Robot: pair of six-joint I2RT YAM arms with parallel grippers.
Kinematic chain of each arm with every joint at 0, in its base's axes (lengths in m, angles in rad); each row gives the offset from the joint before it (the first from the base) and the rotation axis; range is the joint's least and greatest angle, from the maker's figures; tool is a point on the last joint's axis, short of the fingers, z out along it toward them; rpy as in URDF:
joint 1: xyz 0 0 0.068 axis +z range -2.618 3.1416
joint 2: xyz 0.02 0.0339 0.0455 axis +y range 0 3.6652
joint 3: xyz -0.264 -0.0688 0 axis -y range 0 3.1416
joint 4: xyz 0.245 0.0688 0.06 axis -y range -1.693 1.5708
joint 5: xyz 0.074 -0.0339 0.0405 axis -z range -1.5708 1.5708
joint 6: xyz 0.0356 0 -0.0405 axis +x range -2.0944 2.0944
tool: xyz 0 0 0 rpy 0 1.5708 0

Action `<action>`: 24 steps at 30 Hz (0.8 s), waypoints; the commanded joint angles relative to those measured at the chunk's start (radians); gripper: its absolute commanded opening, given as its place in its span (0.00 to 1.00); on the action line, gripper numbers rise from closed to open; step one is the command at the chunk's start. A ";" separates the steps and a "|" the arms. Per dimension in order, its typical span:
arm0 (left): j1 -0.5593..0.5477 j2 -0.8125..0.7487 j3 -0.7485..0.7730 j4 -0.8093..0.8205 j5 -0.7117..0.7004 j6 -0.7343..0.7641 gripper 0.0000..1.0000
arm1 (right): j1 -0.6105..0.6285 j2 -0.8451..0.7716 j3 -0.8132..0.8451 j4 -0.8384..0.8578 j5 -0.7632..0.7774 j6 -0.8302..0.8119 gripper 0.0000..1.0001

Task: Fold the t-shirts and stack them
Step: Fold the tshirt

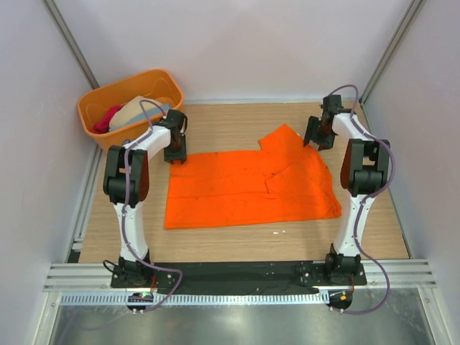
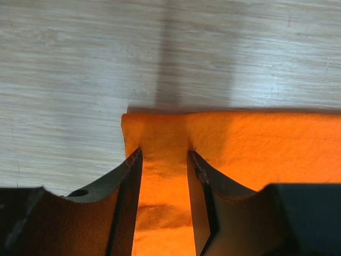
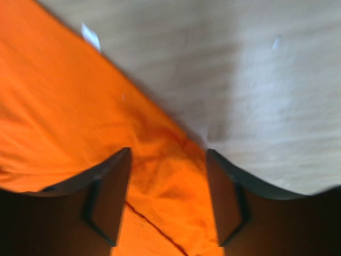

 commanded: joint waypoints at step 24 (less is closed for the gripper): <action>-0.095 -0.356 -0.182 -0.009 0.029 -0.123 0.45 | 0.043 -0.547 -0.571 -0.040 0.019 0.224 0.50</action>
